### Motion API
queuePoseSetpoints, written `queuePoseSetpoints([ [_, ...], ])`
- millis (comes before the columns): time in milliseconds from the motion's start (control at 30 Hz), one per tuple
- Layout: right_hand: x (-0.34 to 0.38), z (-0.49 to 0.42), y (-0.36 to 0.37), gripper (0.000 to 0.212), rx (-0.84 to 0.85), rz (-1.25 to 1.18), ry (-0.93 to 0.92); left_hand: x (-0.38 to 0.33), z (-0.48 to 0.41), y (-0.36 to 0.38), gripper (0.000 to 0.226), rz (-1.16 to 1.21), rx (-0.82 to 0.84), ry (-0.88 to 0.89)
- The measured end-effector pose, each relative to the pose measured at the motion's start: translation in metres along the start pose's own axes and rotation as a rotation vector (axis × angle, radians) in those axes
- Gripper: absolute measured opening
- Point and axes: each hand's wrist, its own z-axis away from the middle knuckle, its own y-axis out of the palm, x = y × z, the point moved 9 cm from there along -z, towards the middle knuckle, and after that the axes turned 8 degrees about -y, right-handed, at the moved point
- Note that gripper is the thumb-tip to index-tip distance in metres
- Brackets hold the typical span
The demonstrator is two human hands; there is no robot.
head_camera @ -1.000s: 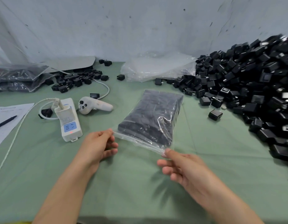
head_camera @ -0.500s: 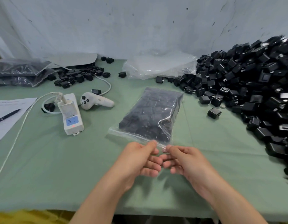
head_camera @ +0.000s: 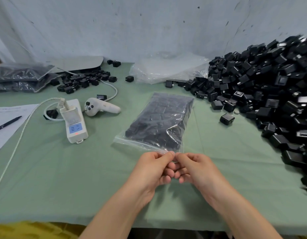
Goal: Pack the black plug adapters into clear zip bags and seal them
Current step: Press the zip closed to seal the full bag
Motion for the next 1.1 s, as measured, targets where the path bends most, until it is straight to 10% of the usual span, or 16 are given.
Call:
queuePoseSetpoints([
  [1100, -0.003, 0.003, -0.015, 0.012, -0.155, -0.112, -0.044, -0.018, -0.024, -0.094, 0.030, 0.529, -0.353, 0.031],
])
